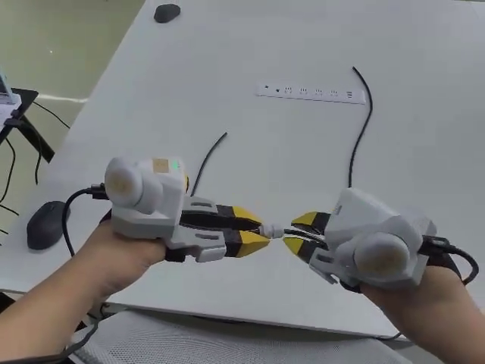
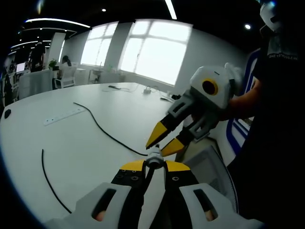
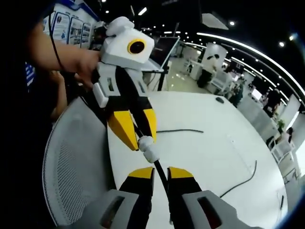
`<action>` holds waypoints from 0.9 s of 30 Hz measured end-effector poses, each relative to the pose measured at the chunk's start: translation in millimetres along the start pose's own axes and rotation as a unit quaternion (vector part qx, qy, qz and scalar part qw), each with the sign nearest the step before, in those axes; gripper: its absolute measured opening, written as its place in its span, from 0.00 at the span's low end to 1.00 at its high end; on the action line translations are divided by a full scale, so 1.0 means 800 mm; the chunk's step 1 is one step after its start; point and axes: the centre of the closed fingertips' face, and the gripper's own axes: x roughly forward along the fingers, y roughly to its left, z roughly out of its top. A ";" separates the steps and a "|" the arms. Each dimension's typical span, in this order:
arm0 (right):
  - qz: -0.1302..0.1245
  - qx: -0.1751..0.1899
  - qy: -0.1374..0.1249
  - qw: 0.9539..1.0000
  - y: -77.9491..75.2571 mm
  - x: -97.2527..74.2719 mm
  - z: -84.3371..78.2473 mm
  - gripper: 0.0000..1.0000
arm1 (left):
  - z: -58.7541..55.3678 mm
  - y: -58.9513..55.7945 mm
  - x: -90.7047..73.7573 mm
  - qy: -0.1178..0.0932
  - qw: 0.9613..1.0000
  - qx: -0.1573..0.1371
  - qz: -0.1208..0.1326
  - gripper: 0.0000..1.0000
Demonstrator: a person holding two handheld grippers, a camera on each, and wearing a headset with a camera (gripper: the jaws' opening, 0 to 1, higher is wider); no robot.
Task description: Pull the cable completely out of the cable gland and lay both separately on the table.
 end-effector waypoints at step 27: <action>-0.013 0.022 -0.005 1.000 -0.008 0.002 -0.003 0.00 | 0.002 0.008 -0.001 -0.007 1.000 -0.005 0.001 0.15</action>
